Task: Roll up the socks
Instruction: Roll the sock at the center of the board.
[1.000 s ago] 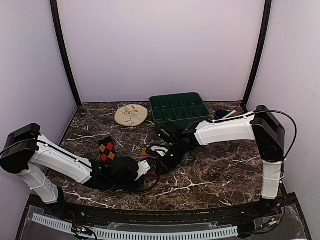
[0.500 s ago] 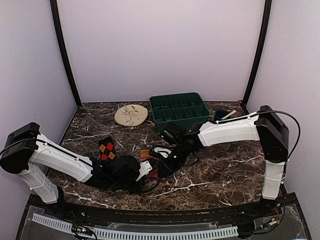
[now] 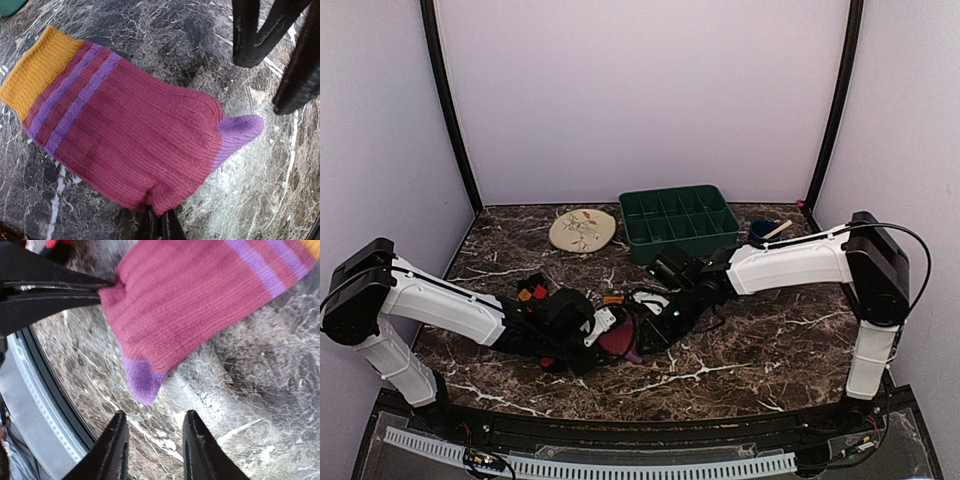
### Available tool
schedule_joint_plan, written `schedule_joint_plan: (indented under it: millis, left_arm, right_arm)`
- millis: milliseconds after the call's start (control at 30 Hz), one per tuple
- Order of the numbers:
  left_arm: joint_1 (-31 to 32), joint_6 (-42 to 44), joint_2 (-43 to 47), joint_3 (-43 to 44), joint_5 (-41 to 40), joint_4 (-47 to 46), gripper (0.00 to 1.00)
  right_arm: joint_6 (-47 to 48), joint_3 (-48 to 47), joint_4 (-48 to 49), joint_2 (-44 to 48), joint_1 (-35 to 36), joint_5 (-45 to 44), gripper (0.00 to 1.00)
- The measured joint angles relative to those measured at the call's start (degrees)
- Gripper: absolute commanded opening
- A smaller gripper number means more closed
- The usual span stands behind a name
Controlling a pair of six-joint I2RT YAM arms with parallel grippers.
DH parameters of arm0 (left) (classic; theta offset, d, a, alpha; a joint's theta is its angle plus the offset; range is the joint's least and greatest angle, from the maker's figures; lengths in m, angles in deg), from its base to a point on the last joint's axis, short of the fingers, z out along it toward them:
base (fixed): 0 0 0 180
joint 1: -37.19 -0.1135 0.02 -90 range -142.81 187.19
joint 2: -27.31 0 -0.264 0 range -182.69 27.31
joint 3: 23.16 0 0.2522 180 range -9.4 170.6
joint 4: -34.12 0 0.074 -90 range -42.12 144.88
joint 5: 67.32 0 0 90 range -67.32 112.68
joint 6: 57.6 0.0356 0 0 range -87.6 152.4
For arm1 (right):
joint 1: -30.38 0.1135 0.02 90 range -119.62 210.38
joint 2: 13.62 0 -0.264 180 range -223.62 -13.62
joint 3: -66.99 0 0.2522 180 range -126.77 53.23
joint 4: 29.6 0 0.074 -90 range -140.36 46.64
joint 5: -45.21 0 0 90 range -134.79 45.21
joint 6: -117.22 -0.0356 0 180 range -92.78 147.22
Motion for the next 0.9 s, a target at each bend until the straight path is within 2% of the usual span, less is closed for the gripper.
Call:
schedule_joint_plan:
  millis: [500, 733, 900]
  left_arm:
    - [-9.11, -1.25, 0.09, 5.14, 17.00, 7.65, 0.00]
    - [-14.14, -1.07, -0.52, 8.61, 27.34, 11.78, 0.00]
    - [-15.54, -0.35, -4.76, 11.63, 34.93, 14.29, 0.00]
  right_arm:
    - [0.79, 5.64, 6.93, 5.75, 0.15, -4.00, 0.45]
    - [5.62, 7.50, 9.01, 8.35, 3.32, -12.02, 0.45]
    - [10.25, 7.89, 10.05, 8.44, 7.43, -18.78, 0.45]
